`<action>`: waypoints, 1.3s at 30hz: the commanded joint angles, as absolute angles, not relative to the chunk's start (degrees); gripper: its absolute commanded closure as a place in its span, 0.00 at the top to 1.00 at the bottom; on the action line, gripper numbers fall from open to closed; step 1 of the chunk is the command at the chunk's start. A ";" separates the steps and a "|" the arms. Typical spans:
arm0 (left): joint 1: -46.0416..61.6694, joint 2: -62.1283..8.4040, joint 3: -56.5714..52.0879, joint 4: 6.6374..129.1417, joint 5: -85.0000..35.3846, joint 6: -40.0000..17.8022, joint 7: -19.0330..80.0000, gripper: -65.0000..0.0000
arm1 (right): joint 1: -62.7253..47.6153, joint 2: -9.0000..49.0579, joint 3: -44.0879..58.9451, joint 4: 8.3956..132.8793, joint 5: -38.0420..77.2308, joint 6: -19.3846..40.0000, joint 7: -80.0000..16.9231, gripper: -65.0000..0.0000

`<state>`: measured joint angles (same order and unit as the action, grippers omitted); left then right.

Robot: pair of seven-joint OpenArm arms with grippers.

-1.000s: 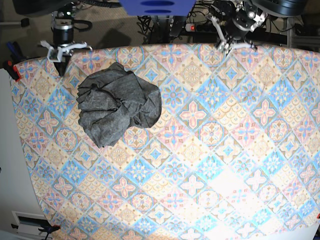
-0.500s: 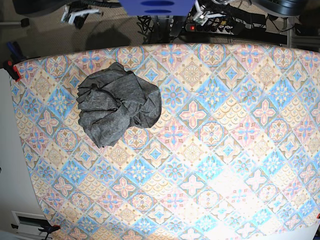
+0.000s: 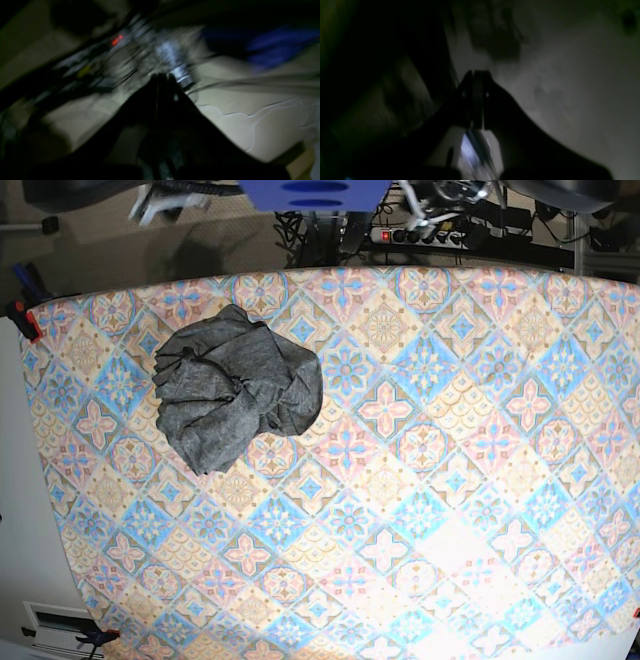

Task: Layout the t-shirt on the table in an organized manner, then fold the t-shirt properly

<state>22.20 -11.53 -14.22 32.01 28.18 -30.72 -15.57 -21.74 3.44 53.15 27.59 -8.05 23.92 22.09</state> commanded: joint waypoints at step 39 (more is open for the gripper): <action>0.40 -14.29 -14.20 4.53 45.23 -9.01 -12.00 0.00 | -8.84 4.53 47.60 2.42 -16.13 3.21 17.01 0.00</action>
